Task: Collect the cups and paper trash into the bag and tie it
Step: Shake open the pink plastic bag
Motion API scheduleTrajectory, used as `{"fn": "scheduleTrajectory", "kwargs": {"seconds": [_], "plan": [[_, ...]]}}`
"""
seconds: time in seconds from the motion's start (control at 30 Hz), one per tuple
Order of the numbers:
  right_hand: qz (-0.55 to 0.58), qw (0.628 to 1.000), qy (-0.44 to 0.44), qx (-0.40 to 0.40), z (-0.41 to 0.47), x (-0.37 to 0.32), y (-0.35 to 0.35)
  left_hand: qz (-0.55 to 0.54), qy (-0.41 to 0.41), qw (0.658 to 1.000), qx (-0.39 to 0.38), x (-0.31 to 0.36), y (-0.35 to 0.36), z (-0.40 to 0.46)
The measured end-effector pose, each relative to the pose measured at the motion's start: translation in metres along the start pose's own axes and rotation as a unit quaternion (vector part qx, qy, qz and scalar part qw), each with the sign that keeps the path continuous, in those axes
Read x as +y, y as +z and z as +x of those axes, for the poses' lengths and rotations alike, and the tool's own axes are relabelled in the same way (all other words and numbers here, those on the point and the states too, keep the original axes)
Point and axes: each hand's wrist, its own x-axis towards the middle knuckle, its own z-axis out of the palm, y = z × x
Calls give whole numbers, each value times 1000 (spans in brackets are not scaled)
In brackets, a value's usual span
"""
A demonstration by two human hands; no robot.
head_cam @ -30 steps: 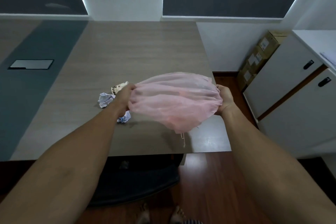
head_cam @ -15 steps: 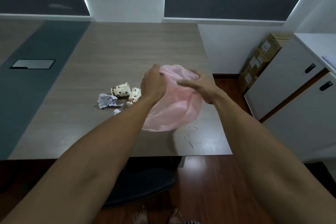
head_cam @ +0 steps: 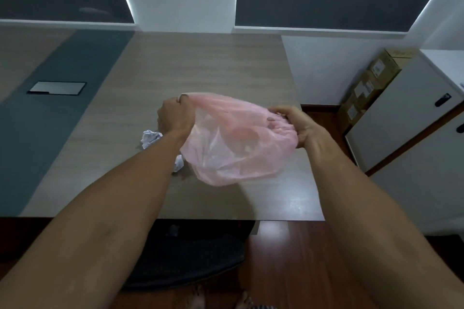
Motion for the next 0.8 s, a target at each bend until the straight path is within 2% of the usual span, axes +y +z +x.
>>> {"fn": "scheduleTrajectory", "kwargs": {"seconds": [0.07, 0.13, 0.2, 0.23, 0.27, 0.33, 0.37, 0.43, 0.47, 0.5, 0.53, 0.6, 0.67, 0.7, 0.73, 0.8], "plan": [[46, 998, -27, -22, -9, 0, -13, 18, -16, 1000, 2, -13, -10, 8], [72, 997, -38, -17, -7, 4, -19, 51, 11, 999, -2, -20, -12, 8], [72, 997, -29, -16, -1, 7, -16, 80, 94, 992, 7, -26, -6, 5], [67, 997, -23, -19, 1, 8, -11, 99, 168, 981, 6, -27, -2, 2], [62, 998, -20, -25, 2, 7, -6, 114, 263, 958, 4, -25, 1, -2], [47, 998, -25, -46, 2, 5, 4, 145, 452, 880, -10, -12, 10, -11], [36, 998, -28, -54, 1, 3, 7, 167, 513, 841, -25, -1, 16, -17], [6, 996, -34, -79, -1, -2, 9, 192, 556, 806, -70, 18, 31, -29], [-11, 995, -35, -89, 1, -4, 7, 186, 552, 808, -84, 25, 38, -34], [-48, 995, -43, -80, 2, -7, 7, 160, 528, 829, -88, 31, 43, -38], [-89, 993, -63, -43, 5, -9, 5, 134, 470, 867, -96, 36, 46, -39], [-136, 972, -158, 110, 13, -8, 2, 117, 347, 925, -97, 41, 48, -37], [-133, 911, -275, 278, 11, 3, 7, 119, 291, 946, -79, 44, 46, -31], [-132, 887, -305, 321, 10, 11, 10, 115, 270, 953, -72, 45, 45, -28], [-146, 875, -315, 336, 10, 22, 14, 103, 250, 960, -69, 45, 43, -25], [-203, 891, -254, 318, 18, 45, 20, 66, 214, 972, -76, 44, 42, -20]]}}
